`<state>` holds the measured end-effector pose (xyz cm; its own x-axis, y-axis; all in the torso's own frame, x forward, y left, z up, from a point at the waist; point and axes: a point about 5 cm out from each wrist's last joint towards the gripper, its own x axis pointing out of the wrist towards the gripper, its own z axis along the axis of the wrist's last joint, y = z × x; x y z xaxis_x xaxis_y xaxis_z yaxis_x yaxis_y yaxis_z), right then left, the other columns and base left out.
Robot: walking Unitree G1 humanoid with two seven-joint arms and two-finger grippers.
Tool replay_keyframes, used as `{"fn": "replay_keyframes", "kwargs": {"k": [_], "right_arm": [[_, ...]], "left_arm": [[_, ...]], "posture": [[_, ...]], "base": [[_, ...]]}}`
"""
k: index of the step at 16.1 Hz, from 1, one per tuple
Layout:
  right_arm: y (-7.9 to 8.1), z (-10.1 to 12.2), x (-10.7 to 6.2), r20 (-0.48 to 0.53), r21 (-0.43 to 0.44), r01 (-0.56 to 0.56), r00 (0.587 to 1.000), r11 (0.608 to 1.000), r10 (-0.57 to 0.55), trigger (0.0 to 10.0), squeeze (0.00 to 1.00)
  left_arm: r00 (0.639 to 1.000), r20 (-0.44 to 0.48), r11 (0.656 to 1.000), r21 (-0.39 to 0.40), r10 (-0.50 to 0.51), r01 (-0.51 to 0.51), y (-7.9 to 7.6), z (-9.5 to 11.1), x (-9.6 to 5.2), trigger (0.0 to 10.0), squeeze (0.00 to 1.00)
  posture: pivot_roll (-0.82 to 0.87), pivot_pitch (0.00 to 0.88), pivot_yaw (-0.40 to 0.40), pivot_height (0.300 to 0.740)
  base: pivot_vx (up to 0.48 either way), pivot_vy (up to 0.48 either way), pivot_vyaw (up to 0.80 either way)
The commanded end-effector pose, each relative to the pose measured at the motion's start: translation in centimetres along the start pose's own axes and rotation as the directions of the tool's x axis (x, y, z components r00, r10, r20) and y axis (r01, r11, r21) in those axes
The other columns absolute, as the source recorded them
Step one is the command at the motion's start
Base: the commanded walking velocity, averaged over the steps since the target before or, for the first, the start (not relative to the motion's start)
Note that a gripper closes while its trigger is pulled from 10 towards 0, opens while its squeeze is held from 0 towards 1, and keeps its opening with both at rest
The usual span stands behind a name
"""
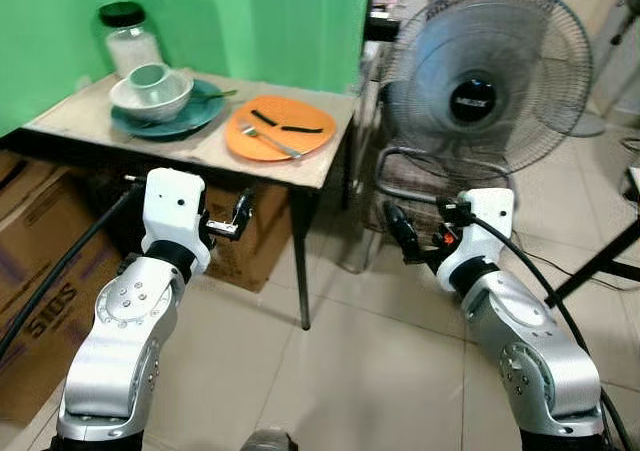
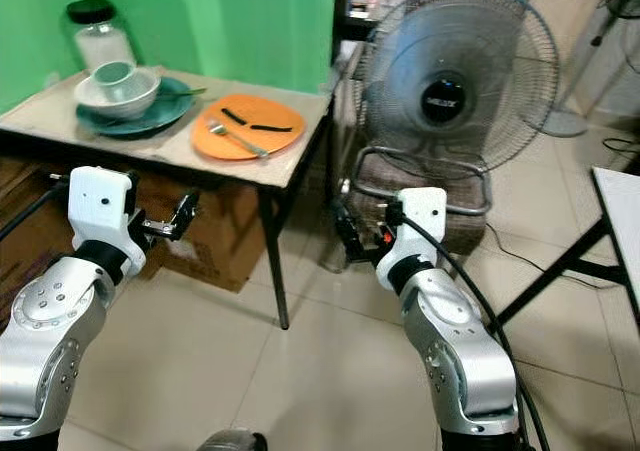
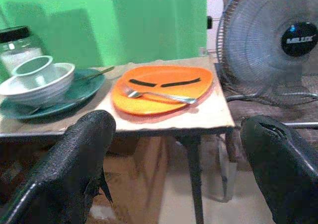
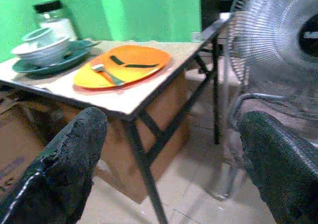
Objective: Setting the table
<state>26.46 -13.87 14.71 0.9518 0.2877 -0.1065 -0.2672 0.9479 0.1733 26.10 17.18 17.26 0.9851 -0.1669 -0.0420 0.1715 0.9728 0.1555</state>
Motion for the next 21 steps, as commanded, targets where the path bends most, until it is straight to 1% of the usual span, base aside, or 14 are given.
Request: {"fn": "replay_keyframes", "kwargs": {"k": [1, 2, 5, 7, 8, 9, 10, 12, 13, 14, 15, 16, 19, 21], "right_arm": [[-0.2, 0.1, 0.2, -0.007, -0.021, 0.005, 1.0, 1.0, -0.005, 10.0, 0.0], [-0.2, 0.2, 0.3, -0.008, -0.039, -0.002, 1.0, 0.999, 0.002, 10.0, 0.0], [0.0, 0.3, 0.5, -0.012, -0.075, -0.027, 1.0, 0.997, 0.027, 10.0, 0.0], [0.0, 0.3, 0.6, -0.006, -0.067, -0.016, 1.0, 0.998, 0.016, 10.0, 0.0], [-0.2, 0.3, 0.6, 0.001, -0.033, 0.013, 1.0, 0.999, -0.013, 10.0, 0.0], [-0.3, 0.4, 0.6, 0.003, -0.027, 0.025, 1.0, 0.999, -0.025, 10.0, 0.0], [-0.4, 0.4, 0.7, 0.0, -0.045, 0.03, 1.0, 0.999, -0.03, 10.0, 0.0], [0.0, 0.5, 0.9, -0.005, -0.038, 0.011, 1.0, 0.999, -0.011, 10.0, 0.0], [0.0, 0.3, 1.0, -0.038, -0.029, 0.018, 0.999, 0.999, -0.019, 10.0, 0.0], [0.1, 0.4, 1.2, -0.048, -0.015, 0.013, 0.999, 1.0, -0.013, 10.0, 0.0], [0.3, 0.7, 1.3, -0.026, -0.04, -0.031, 0.999, 0.999, 0.03, 10.0, 0.0], [0.1, 1.0, 1.4, -0.003, -0.127, -0.025, 1.0, 0.992, 0.025, 10.0, 0.0], [0.0, 1.2, 1.7, 0.022, -0.177, -0.003, 1.0, 0.984, 0.007, 10.0, 0.0], [-0.2, 1.3, 1.8, 0.047, -0.132, 0.038, 0.998, 0.991, -0.032, 10.0, 0.0]], "left_arm": [[1.0, 0.003, 1.0, 0.014, -0.008, 0.008, -0.1, 0.1, 0.2, 10.0, 0.0], [1.0, 0.002, 1.0, 0.015, -0.01, 0.01, -0.1, 0.1, 0.2, 10.0, 0.0], [1.0, 0.005, 1.0, 0.014, -0.016, 0.016, -0.1, 0.1, 0.2, 10.0, 0.0], [1.0, 0.006, 1.0, 0.014, -0.018, 0.018, -0.1, 0.1, 0.1, 10.0, 0.0], [1.0, 0.006, 1.0, 0.014, -0.019, 0.019, -0.1, 0.1, 0.2, 10.0, 0.0], [1.0, 0.007, 1.0, 0.014, -0.02, 0.02, -0.1, 0.1, 0.2, 10.0, 0.0], [1.0, 0.006, 1.0, 0.015, -0.023, 0.023, -0.2, 0.1, 0.3, 10.0, 0.0], [1.0, 0.006, 0.999, 0.018, -0.03, 0.029, -0.2, 0.1, 0.4, 10.0, 0.0], [0.999, 0.007, 0.999, 0.018, -0.032, 0.032, -0.2, 0.1, 0.4, 10.0, 0.0], [0.999, 0.006, 0.999, 0.018, -0.034, 0.033, -0.2, 0.1, 0.4, 10.0, 0.0], [0.999, 0.003, 0.999, 0.019, -0.038, 0.038, -0.2, 0.0, 0.3, 10.0, 0.0], [0.999, -0.003, 0.999, 0.021, -0.045, 0.046, -0.3, -0.2, 0.1, 10.0, 0.0], [0.999, -0.006, 0.999, 0.022, -0.048, 0.048, -0.1, -0.3, 0.2, 10.0, 0.0], [0.999, -0.006, 0.999, 0.024, -0.048, 0.048, 0.0, -0.3, 0.3, 10.0, 0.0]], "posture": [[0.17, 0.0, 0.011, 0.74], [0.17, 0.0, 0.01, 0.74], [0.18, 0.0, 0.005, 0.74], [0.18, 0.0, 0.007, 0.74], [0.17, 0.0, 0.008, 0.74], [0.17, 0.0, 0.011, 0.74], [0.17, 0.0, 0.014, 0.74], [0.17, 0.0, 0.014, 0.74], [0.17, 0.0, 0.012, 0.74], [0.17, 0.0, 0.01, 0.74], [0.18, 0.0, 0.007, 0.74], [0.18, 0.0, 0.002, 0.74], [0.18, 0.0, -0.003, 0.74], [0.19, 0.0, -0.004, 0.74]], "base": [[0.285, 0.0, 0.0], [0.285, 0.0, 0.0], [0.313, 0.0, 0.8], [0.341, 0.0, 0.8], [0.349, 0.0, 0.0], [0.349, 0.0, 0.0], [0.349, 0.0, 0.0], [0.347, 0.0, 0.0], [0.345, 0.0, 0.0], [0.345, 0.0, 0.0], [0.341, 0.0, 0.0], [0.341, 0.0, 0.0], [0.344, 0.0, 0.0], [0.345, 0.0, 0.0]]}}
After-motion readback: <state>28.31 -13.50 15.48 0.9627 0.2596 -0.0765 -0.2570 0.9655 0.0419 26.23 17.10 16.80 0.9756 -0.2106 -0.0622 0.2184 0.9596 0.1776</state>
